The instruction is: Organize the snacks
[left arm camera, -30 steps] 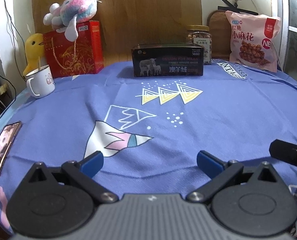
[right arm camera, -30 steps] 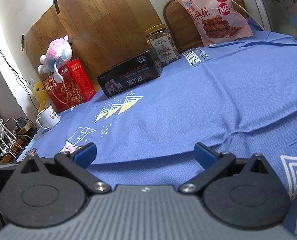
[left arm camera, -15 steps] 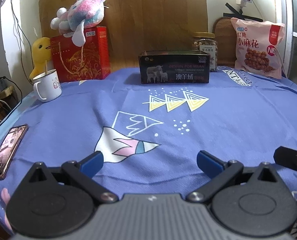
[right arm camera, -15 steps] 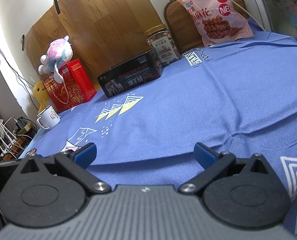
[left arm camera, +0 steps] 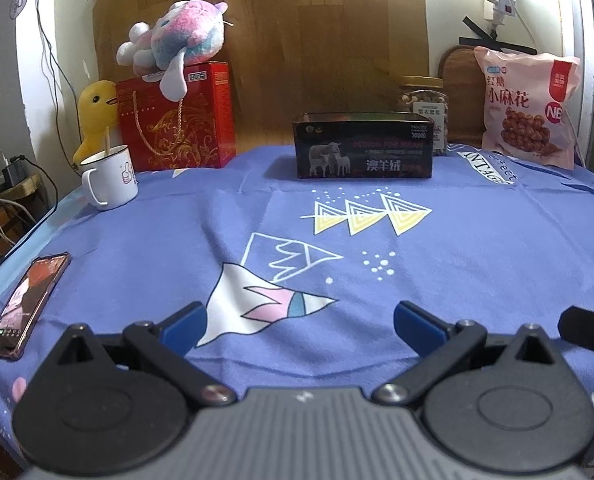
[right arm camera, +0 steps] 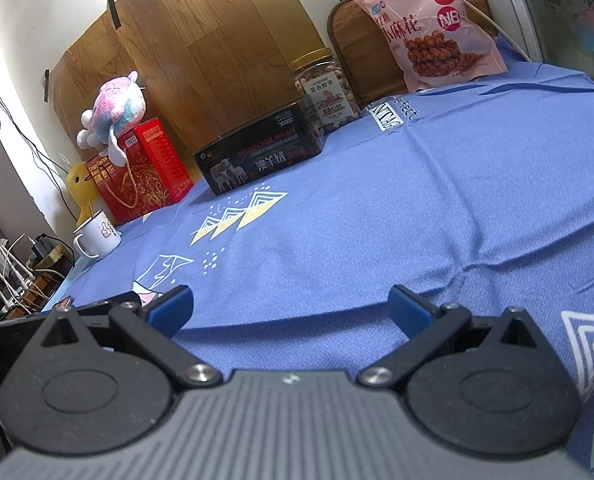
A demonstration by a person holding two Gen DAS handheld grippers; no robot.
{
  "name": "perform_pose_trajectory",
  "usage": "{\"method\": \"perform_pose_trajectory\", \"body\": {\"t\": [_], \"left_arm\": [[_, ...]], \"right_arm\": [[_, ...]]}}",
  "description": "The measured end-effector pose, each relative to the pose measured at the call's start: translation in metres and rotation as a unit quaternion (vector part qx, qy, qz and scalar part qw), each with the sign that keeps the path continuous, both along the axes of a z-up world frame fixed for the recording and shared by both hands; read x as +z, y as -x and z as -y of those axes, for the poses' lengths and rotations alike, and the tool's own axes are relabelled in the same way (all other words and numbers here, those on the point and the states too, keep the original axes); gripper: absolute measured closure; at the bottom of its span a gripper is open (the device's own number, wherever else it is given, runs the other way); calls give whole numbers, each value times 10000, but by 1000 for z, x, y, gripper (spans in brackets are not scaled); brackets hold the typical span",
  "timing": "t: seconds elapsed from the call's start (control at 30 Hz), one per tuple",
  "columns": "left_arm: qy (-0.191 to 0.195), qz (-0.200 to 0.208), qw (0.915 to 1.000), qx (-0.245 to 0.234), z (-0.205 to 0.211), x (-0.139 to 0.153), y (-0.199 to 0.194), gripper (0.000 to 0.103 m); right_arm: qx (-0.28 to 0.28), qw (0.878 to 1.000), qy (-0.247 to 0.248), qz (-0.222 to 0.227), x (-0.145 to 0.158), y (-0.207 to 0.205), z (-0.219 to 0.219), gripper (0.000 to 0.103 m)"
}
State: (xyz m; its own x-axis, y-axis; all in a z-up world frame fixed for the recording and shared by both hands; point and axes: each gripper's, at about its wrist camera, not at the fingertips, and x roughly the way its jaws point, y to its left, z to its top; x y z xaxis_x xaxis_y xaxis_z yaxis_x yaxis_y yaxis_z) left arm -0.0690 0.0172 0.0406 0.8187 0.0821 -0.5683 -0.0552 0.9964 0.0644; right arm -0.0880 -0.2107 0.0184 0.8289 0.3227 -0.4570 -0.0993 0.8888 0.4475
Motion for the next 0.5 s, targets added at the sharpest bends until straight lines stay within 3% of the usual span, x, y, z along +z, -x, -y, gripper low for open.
{"method": "perform_pose_trajectory", "body": {"t": [0.5], "left_arm": [[-42, -73, 10000, -2, 0, -2, -3, 0]], "right_arm": [[-8, 10000, -2, -3, 0, 0, 0, 0]]}}
